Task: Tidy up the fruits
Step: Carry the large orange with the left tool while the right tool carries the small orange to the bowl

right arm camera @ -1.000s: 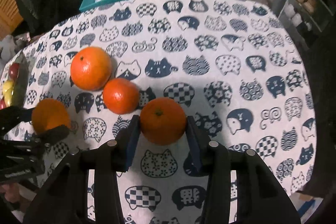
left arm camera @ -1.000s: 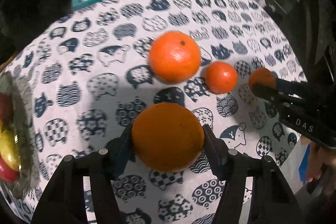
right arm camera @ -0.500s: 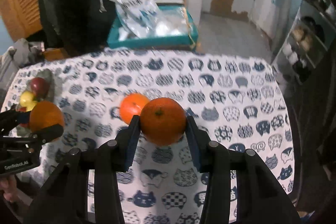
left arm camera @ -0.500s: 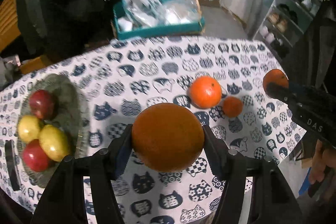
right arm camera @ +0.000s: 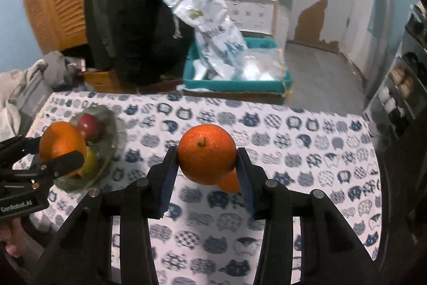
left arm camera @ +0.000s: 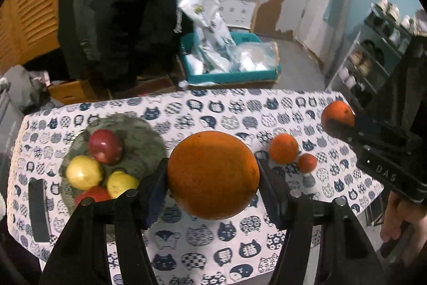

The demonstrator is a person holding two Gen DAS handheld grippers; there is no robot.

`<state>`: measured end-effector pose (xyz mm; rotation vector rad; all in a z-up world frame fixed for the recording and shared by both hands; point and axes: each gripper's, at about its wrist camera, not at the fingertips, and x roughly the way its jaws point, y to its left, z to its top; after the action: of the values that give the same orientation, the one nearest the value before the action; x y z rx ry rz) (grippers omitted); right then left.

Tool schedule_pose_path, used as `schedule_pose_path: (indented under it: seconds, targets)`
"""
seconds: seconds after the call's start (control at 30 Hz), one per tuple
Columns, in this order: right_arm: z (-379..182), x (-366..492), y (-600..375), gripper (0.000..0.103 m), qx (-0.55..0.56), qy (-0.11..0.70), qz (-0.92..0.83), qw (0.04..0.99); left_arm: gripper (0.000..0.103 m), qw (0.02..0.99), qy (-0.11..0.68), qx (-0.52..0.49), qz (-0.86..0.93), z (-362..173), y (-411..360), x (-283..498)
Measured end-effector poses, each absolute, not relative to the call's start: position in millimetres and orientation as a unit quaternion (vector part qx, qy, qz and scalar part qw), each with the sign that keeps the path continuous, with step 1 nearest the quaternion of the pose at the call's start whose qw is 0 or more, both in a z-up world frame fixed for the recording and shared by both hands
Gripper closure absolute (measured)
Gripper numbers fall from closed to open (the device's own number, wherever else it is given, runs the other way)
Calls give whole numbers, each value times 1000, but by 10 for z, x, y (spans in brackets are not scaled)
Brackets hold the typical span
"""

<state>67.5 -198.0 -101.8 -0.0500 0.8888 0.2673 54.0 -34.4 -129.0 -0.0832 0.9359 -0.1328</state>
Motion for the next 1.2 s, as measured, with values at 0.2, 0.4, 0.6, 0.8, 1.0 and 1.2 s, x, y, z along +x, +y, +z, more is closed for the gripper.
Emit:
schedule_pose_path:
  seconds: [0.2, 0.4, 0.6, 0.8, 1.0, 1.2]
  targets:
    - [-946, 753, -1576, 61, -34, 424, 157, 891, 38, 894, 444, -54, -30, -1270, 60, 541]
    - [-966, 868, -1180, 61, -36, 428, 188, 883, 38, 893, 444, -64, 8, -1342, 475, 560]
    - [-1043, 979, -824, 61, -30, 437, 215, 873, 38, 892, 446, -69, 33, -1427, 771, 589]
    - [-1229, 1093, -482, 61, -42, 452, 233, 860, 38, 887, 454, -75, 41, -1573, 953, 647]
    - [-1452, 1216, -262, 61, -39, 476, 249, 842, 38, 876, 473, -86, 50, -1791, 1105, 730]
    - [-1641, 1291, -90, 60, -41, 497, 264, 826, 38, 863, 492, -100, 56, -1994, 1246, 783]
